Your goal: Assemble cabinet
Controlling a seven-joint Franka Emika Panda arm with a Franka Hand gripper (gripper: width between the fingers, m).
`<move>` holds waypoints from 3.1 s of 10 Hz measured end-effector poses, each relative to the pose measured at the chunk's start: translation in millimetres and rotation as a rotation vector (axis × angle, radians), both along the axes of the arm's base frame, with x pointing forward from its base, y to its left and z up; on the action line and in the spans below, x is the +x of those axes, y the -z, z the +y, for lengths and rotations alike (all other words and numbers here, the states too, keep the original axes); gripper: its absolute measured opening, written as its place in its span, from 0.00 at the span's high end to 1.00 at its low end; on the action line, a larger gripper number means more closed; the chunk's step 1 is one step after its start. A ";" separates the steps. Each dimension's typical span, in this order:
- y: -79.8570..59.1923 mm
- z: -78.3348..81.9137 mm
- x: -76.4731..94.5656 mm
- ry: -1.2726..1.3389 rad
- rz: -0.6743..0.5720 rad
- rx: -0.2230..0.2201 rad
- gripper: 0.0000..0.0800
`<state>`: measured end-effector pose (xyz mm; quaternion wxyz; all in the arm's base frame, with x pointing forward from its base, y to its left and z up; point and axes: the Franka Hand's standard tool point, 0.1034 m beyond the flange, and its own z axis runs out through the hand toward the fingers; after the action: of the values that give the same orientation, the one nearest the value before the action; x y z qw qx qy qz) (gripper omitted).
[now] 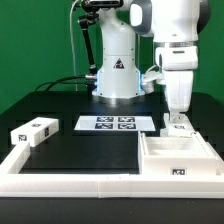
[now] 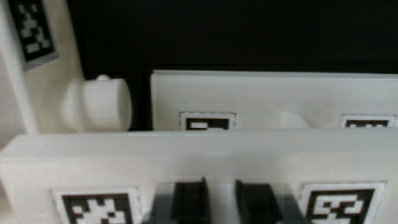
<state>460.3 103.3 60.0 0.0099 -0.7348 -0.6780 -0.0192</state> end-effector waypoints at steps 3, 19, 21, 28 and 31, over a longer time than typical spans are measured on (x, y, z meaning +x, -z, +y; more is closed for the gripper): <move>0.6 1.3 -0.9 0.012 0.002 0.000 0.91; 2.3 -3.4 83.1 0.040 -0.024 0.026 0.91; 2.8 -5.1 101.0 0.050 -0.024 0.029 0.91; 3.3 -7.8 117.3 0.041 -0.008 0.025 0.91; 0.5 -10.5 118.2 0.038 -0.013 0.023 0.69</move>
Offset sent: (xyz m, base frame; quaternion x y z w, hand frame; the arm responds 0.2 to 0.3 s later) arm 0.0000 0.0000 0.0000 0.0000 0.0000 0.0000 1.0000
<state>578.6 92.8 59.5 0.0134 -0.7472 -0.6637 -0.0320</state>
